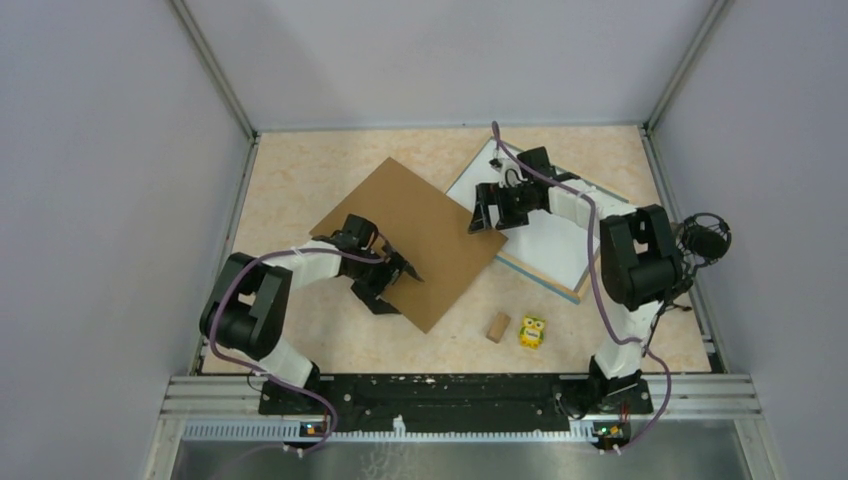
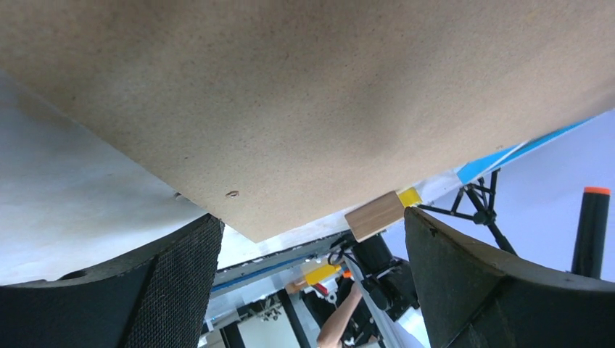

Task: Put the photo into the frame
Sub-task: Pick up the photo frame item at the center of the board.

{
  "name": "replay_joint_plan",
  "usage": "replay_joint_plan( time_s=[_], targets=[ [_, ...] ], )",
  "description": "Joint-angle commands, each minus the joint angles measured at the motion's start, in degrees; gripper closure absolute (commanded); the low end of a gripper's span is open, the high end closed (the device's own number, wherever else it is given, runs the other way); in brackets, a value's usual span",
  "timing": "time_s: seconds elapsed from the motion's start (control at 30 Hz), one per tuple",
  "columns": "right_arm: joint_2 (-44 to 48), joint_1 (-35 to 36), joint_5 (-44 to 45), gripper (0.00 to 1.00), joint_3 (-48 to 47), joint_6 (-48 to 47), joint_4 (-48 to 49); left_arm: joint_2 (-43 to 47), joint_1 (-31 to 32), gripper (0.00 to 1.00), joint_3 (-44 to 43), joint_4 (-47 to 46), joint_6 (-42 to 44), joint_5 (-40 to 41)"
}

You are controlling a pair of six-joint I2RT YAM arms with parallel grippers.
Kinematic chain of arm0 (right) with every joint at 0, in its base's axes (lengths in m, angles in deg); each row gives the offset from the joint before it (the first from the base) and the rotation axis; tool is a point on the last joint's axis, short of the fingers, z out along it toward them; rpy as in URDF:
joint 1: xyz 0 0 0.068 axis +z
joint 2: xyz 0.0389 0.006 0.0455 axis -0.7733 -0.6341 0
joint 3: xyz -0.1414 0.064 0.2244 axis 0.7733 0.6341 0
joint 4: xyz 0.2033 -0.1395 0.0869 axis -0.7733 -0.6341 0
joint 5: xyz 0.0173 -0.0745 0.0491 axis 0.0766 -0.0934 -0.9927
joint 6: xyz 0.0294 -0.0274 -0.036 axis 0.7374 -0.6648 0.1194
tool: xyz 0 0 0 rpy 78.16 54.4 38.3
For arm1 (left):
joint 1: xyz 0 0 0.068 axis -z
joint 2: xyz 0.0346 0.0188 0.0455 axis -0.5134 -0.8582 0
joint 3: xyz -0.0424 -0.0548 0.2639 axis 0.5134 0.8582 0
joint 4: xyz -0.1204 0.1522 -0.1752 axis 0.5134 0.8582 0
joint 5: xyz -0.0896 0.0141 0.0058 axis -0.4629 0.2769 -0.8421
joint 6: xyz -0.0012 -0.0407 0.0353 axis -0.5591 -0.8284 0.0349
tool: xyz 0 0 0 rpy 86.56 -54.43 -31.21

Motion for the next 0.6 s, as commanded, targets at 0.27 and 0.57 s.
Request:
replay_joint_plan(
  time_s=[0.27, 0.57],
  targets=[
    [-10.32, -2.06, -5.31, 0.01, -13.75, -8.05, -8.98, -6.51, 0.25, 0.02, 1.69, -7.45, 3.63, 10.45],
    [-15.21, -2.13, -10.86, 0.10, -17.26, -5.79, -8.44, -6.68, 0.03, 0.02, 2.69, -7.74, 5.43, 11.53]
  ],
)
